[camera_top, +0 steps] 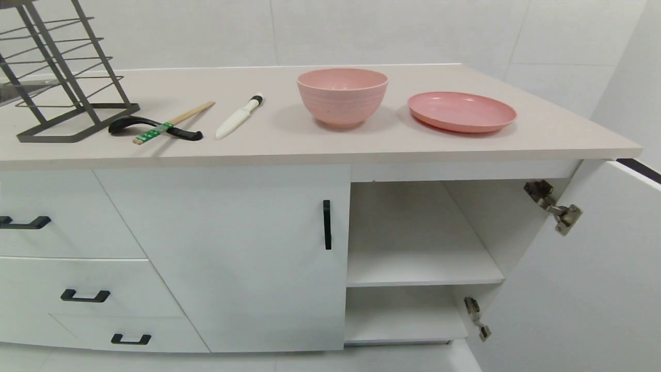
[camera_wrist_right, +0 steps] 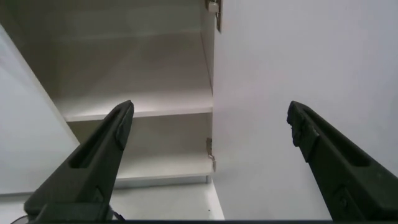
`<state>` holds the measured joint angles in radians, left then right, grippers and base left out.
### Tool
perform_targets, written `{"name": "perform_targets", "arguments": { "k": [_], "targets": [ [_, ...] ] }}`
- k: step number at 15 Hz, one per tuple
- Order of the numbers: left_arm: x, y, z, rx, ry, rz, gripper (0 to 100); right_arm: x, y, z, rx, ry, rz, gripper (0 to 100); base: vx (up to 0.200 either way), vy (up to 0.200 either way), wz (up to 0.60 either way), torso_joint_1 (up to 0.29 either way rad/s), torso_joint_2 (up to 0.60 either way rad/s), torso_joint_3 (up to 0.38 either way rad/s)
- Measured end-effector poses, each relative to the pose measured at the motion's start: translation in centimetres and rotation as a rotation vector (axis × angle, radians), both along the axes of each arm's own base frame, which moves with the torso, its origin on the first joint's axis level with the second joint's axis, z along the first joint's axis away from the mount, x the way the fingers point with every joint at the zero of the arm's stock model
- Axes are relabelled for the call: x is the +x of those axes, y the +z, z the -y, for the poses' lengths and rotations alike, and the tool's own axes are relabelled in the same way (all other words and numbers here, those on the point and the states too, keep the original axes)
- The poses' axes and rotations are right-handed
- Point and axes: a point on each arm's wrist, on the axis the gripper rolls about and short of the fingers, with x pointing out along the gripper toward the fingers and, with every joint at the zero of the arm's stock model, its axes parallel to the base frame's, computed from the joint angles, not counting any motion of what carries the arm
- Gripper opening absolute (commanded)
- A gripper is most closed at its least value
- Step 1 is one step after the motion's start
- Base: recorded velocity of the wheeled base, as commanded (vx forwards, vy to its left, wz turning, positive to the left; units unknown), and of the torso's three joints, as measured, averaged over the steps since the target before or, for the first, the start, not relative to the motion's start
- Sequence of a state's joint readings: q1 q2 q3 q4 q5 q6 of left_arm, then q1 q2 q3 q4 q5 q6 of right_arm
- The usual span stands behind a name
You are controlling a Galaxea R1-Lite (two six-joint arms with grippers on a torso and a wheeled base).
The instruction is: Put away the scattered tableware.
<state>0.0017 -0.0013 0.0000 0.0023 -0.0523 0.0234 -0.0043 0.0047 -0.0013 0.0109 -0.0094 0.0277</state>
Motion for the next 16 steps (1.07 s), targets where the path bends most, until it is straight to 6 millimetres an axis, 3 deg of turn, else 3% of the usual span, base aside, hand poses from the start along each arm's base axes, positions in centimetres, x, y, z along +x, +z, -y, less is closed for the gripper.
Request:
{"name": "perform_targets", "arguments": {
  "k": [11,16],
  "targets": [
    [0.0,0.01,0.0,0.0,0.0,0.001,100,0.0,0.04,0.0,0.0,-0.001,0.003,100,0.0,0.0,0.0,0.194,-0.53,-0.208],
    [0.0,0.0,0.0,0.0,0.0,0.0,100,0.0,0.02,0.0,0.0,0.0,0.002,100,0.0,0.0,0.0,0.35,-0.48,-0.234]
  ]
}}
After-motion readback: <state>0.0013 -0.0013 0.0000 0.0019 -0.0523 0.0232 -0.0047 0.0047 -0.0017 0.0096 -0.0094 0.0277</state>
